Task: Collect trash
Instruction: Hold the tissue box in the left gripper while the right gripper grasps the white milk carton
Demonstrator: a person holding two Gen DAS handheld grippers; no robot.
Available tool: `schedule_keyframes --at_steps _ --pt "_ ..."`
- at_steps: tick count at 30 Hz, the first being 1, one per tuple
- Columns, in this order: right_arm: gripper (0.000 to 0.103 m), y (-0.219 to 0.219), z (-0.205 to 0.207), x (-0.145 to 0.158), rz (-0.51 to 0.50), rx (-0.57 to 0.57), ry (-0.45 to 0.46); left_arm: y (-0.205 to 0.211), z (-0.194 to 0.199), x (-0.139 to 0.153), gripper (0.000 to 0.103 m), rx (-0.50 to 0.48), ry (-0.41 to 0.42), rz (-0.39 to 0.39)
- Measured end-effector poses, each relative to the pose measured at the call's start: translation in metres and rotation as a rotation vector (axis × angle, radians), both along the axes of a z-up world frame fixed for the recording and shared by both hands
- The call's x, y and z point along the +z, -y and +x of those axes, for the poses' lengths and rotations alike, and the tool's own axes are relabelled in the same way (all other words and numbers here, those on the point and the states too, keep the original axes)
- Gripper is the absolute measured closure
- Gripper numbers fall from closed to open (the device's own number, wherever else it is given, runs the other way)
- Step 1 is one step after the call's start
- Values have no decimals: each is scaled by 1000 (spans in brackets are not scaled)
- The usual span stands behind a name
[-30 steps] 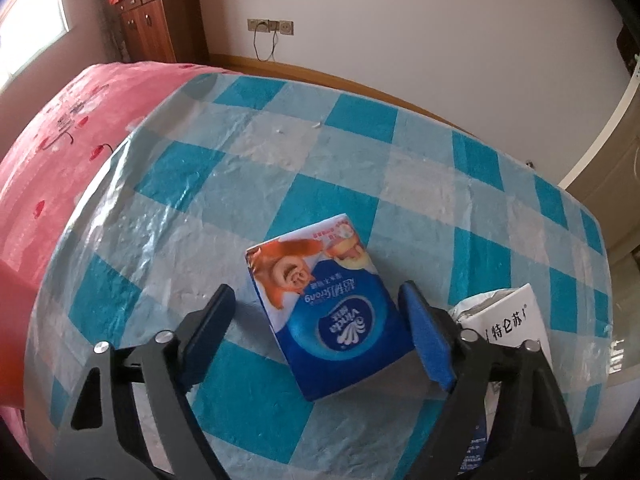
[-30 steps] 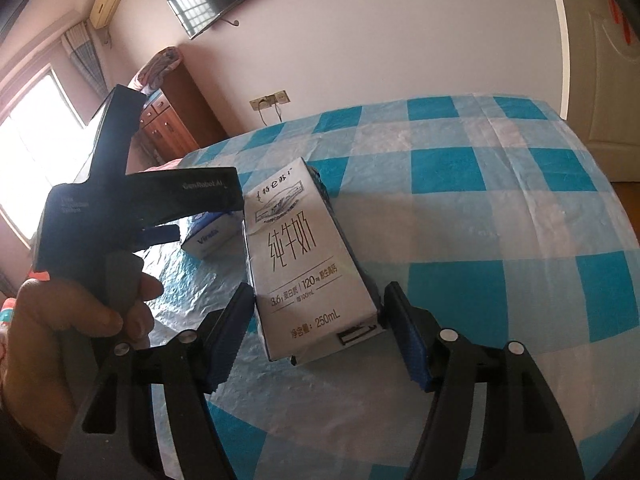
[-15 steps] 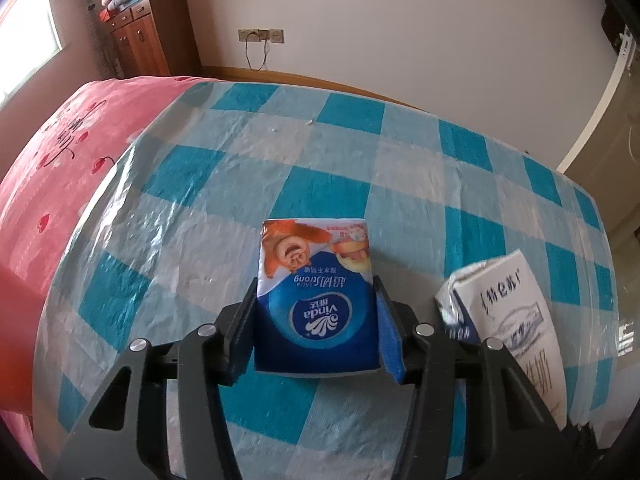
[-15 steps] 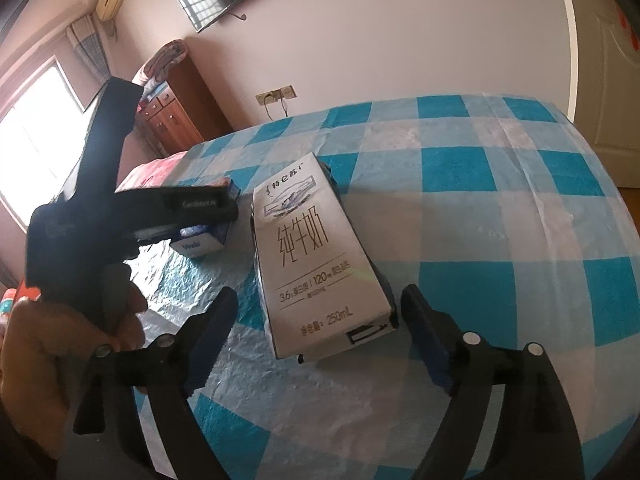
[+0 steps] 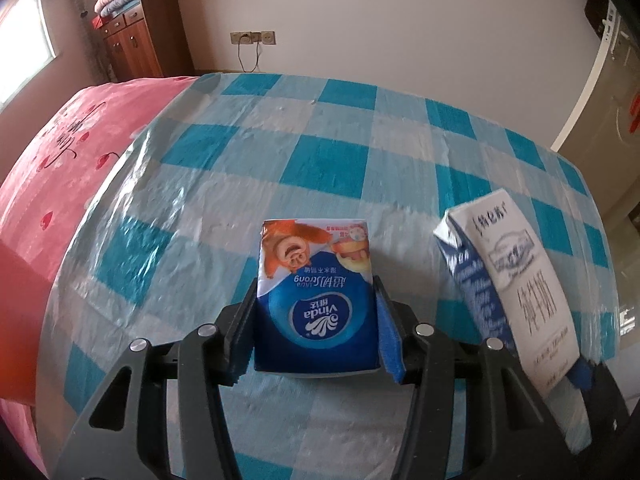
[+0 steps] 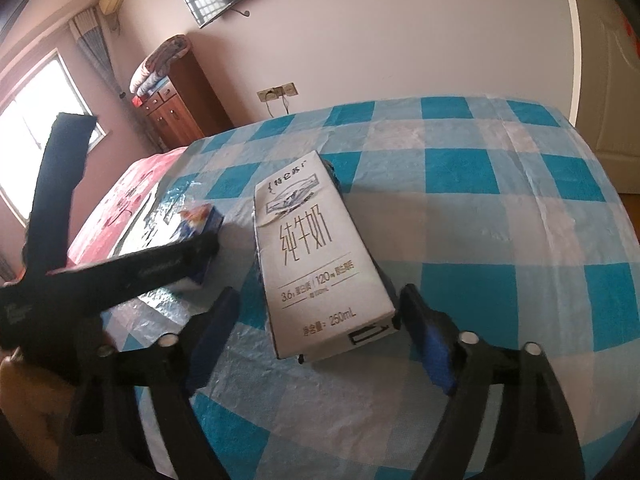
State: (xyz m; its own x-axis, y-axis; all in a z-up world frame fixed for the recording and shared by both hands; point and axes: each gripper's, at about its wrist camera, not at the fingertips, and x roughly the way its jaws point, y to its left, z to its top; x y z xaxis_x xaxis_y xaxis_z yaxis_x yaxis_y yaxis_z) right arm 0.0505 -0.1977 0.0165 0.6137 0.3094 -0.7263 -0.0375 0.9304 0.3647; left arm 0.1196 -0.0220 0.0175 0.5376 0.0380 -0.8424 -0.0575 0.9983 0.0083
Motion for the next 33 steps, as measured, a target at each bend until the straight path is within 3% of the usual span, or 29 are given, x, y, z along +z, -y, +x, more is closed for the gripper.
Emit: schedule_keyframes --at_steps 3,22,33 --pt "35 0 0 0 1 2 -1 -1 -10 0 50 -9 4 11" --pt "39 -1 -3 1 11 29 8 -9 -61 11 50 -63 48 100" --pt "40 1 -17 2 56 47 11 -20 -89 16 50 -78 62 100"
